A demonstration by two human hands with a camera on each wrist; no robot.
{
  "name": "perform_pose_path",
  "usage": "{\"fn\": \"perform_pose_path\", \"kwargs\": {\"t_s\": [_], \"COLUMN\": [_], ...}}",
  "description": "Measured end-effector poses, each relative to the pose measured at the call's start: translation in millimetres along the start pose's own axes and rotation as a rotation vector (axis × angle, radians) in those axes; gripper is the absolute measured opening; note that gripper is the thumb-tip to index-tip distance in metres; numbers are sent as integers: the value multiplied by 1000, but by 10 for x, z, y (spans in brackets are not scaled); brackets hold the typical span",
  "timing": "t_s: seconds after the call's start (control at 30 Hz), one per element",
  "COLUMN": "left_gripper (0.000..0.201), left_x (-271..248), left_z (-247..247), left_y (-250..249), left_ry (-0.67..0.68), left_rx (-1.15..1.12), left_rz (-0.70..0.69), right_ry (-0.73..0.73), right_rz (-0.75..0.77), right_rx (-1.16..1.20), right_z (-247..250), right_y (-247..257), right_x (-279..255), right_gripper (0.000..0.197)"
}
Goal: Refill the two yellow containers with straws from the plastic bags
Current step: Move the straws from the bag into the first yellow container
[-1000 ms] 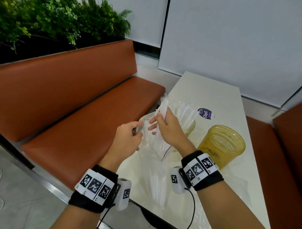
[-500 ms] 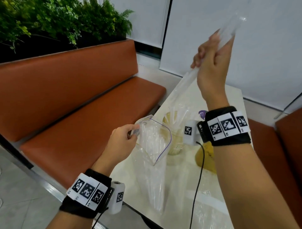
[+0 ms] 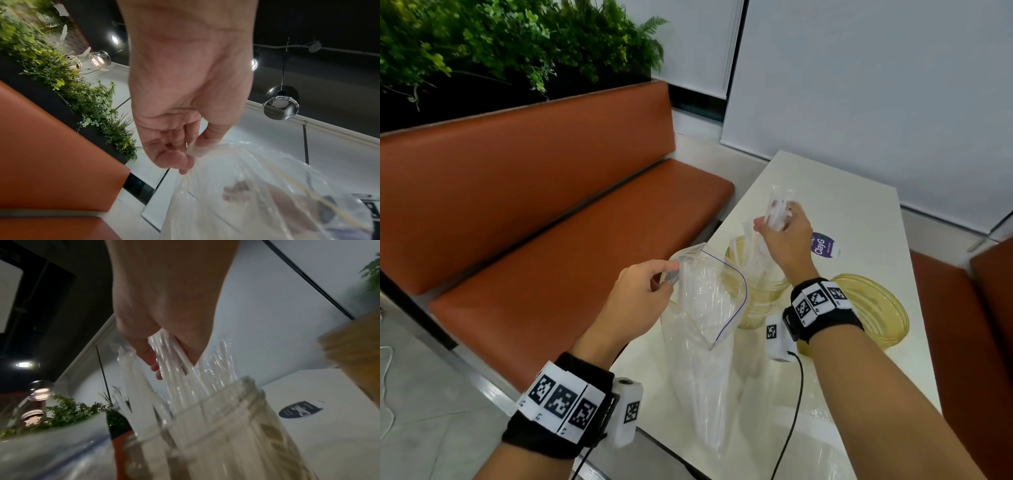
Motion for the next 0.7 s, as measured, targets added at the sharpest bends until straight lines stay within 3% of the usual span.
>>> {"fn": "perform_pose_path", "kwargs": {"t_s": [0.07, 0.1, 0.13, 0.23, 0.27, 0.47, 0.53, 0.6, 0.7], "left_gripper": [39, 39, 40, 40, 40, 42, 43, 43, 41], "left_x": [5, 4, 5, 1, -5, -26, -41, -54, -63], "left_z": [-17, -22, -24, -26, -28, -36, -34, -41, -69], "left_y": [-16, -26, -35, -70, -81, -89, -98, -123, -187], "left_ry": [13, 14, 11, 5, 9, 16, 14, 14, 17], "left_rx": [-1, -3, -1, 10, 13, 14, 15, 22, 26], "left_rz": [-6, -8, -8, -13, -15, -40, -43, -53, -78], "right_ry": [-26, -45, -65, -52, -26, 183, 139, 3, 46], "right_rz": [116, 179, 232, 338, 345, 236, 377, 509, 433], "right_rx": [86, 96, 77, -90, -163, -587, -671, -667, -623], "right_z": [67, 100, 124, 63, 19, -151, -127, -51, -126], "right_y": [212, 324, 410, 537, 509, 90, 268, 602, 885], "right_x": [14, 27, 40, 31, 2, -172, -231, -331, -512], "right_gripper": [66, 69, 63, 15, 9, 30, 32, 23, 16]}}
Point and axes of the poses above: each hand's wrist, its own x-axis towards the middle knuckle, its own z-axis out of the back of the hand, y = z × x, the point moved 8 cm from there along x, towards the middle knuckle, and after that the axes turned 1 degree about -z, right-handed, at the moved point
